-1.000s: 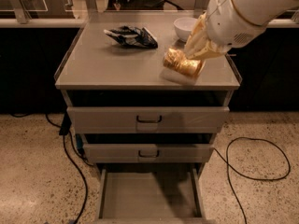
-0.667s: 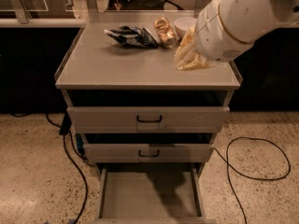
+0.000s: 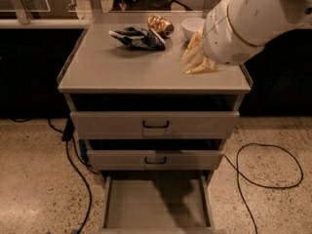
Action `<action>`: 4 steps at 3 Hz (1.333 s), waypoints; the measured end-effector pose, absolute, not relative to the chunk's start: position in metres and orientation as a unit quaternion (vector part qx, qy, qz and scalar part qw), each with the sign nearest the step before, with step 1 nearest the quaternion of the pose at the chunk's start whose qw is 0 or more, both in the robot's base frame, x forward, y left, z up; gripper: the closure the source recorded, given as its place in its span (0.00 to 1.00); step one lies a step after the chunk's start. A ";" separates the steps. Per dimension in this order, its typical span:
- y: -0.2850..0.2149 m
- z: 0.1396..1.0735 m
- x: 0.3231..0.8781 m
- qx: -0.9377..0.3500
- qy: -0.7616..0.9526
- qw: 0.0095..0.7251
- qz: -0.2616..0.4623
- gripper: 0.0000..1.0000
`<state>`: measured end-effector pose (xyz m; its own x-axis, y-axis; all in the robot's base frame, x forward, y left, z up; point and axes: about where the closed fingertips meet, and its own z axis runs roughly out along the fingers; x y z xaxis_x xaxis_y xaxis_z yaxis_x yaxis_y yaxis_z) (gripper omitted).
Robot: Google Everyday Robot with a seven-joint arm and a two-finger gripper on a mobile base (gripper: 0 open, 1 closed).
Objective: Place orange can into bottom drawer
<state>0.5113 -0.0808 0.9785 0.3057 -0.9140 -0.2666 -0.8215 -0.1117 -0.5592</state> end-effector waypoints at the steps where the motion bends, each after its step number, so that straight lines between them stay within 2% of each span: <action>1: -0.081 0.979 0.511 -0.742 0.585 0.320 -0.072 0.36; 2: -0.081 0.979 0.511 -0.742 0.585 0.320 -0.072 0.13; 3: -0.081 0.979 0.511 -0.742 0.585 0.320 -0.072 0.00; 4: -0.081 0.979 0.511 -0.742 0.585 0.320 -0.072 0.00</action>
Offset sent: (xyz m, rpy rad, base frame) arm 0.0000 0.0000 0.0000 0.0000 0.0000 0.0000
